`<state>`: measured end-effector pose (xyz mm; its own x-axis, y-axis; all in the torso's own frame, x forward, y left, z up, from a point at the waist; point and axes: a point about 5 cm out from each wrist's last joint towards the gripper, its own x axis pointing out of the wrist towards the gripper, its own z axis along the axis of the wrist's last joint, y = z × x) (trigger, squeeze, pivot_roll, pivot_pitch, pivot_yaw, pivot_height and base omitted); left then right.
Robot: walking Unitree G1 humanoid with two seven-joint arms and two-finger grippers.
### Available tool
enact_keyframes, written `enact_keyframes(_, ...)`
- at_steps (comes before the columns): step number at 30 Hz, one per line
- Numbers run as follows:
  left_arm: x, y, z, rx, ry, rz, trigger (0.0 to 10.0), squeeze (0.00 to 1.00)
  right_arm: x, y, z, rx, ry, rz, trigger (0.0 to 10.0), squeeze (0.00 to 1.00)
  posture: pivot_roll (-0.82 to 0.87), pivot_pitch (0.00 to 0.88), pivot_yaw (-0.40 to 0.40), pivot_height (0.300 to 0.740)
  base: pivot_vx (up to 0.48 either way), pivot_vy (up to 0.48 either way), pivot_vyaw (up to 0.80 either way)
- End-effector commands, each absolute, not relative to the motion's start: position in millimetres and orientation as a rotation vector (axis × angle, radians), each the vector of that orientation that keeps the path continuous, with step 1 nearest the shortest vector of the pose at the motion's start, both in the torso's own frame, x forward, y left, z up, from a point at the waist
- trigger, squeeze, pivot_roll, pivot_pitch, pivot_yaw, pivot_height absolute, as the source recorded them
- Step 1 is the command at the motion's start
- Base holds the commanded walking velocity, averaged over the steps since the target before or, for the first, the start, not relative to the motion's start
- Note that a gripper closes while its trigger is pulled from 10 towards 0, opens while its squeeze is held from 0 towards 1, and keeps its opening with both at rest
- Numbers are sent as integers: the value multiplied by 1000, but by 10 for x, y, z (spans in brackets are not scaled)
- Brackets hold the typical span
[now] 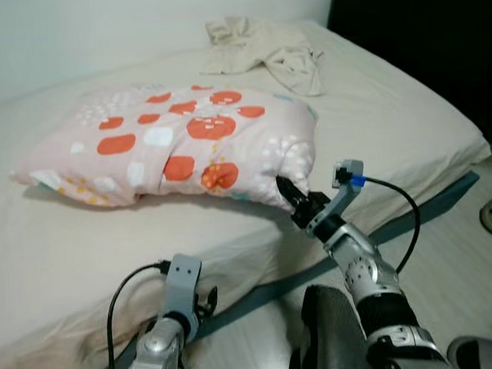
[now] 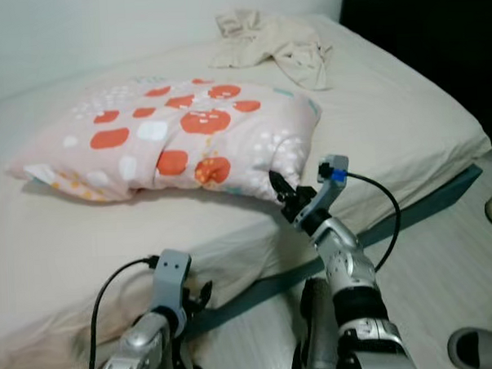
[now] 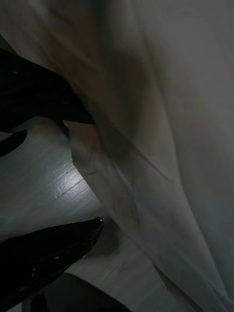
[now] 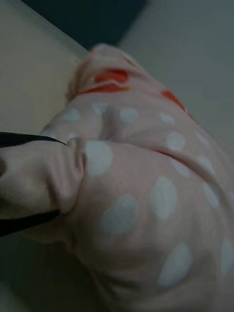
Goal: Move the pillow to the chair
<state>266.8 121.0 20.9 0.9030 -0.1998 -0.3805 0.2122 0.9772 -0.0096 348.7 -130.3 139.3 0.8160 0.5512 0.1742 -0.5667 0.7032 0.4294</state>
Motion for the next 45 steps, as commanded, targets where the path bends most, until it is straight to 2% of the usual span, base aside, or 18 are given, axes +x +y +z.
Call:
enact_keyframes(1,2812,1212,420,23,272,-200,10000,0,3442,-1138,1387,472,-14,715,0,0,31,133,36,586,0,0,0)
enact_keyframes(6,2905,1192,454,4,251,-192,10000,0,3295,-1091,1431,453,-9,847,0,0,14,117,30,609,0,0,0)
enact_keyframes(10,2927,1166,463,10,246,-202,10000,0,3296,-1132,1459,425,-11,848,0,0,10,113,26,628,0,0,0)
enact_keyframes(13,2940,1155,440,177,272,-258,10000,0,3310,-1164,1459,405,-9,830,0,0,5,108,25,647,0,0,0)
enact_keyframes(14,2944,1183,409,258,302,-273,10000,0,3318,-1175,1452,396,-1,818,1529,0,4,106,24,647,0,0,0)
enact_keyframes(16,2946,1207,388,314,324,-280,10000,0,3323,-1181,1448,391,4,810,1529,0,4,106,24,647,0,0,0)
enact_keyframes(17,2932,1302,308,473,415,-347,10000,0,3328,-1199,1442,390,7,800,10000,0,9,104,20,647,0,0,0)
enact_keyframes(20,2895,1394,261,587,484,-432,10000,0,3317,-1208,1440,387,13,798,10000,0,11,104,21,647,0,0,0)
enact_keyframes(25,2888,1445,310,563,497,-472,10000,0,3301,-1211,1455,391,7,812,10000,0,13,102,22,647,0,0,0)
enact_keyframes(29,2940,1441,386,499,469,-468,10000,0,3287,-1217,1532,420,-31,841,10000,0,11,96,25,667,0,0,0)
enact_keyframes(41,2987,1172,469,419,399,-440,10000,0,3259,-1248,1674,372,-57,918,10000,0,-5,82,21,736,0,0,0)
enact_keyframes(45,3023,1139,503,392,364,-398,10000,0,3246,-1281,1727,356,-67,943,10000,0,-5,77,16,740,0,0,0)
